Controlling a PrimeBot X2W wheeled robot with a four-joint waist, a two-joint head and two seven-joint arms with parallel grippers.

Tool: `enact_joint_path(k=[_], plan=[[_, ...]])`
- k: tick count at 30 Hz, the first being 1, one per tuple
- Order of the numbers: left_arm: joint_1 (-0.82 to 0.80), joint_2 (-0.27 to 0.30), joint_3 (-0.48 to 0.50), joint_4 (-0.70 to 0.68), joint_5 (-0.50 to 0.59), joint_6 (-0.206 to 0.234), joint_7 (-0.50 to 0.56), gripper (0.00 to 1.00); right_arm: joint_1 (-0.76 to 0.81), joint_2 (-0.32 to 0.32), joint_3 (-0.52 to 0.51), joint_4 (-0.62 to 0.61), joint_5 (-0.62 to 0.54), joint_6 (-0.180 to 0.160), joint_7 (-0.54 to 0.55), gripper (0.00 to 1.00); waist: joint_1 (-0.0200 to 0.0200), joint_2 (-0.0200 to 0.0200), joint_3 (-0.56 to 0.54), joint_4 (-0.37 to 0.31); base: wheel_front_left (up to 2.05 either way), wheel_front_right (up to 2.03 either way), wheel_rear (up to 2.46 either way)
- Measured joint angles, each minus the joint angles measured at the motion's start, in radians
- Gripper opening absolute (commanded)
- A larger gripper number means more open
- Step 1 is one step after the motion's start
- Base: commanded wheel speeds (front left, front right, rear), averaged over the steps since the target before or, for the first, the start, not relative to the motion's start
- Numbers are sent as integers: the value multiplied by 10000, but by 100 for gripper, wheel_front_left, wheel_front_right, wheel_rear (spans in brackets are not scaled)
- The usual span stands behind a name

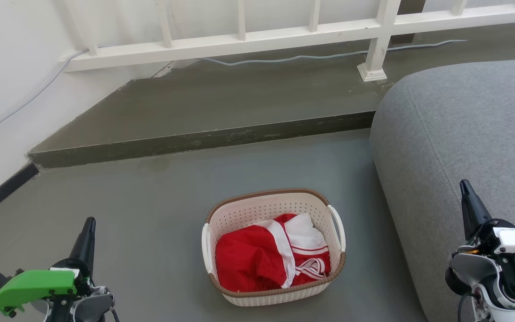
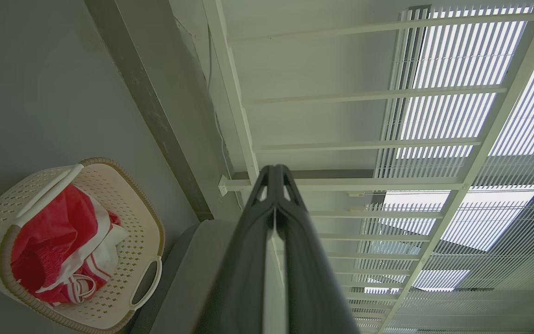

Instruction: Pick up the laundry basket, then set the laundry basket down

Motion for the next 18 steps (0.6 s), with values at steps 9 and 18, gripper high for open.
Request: enact_joint_path(k=[9, 18], plan=[[-3, 0, 4, 0, 0, 0, 71, 0, -1, 0, -4, 23, 0, 0, 0, 0, 0, 0, 0, 0, 0, 0, 0], [-6, 0, 6, 0, 0, 0, 71, 0, -2, 0, -8, 31, 0, 0, 2, 0, 0, 0, 0, 0, 0, 0, 0]])
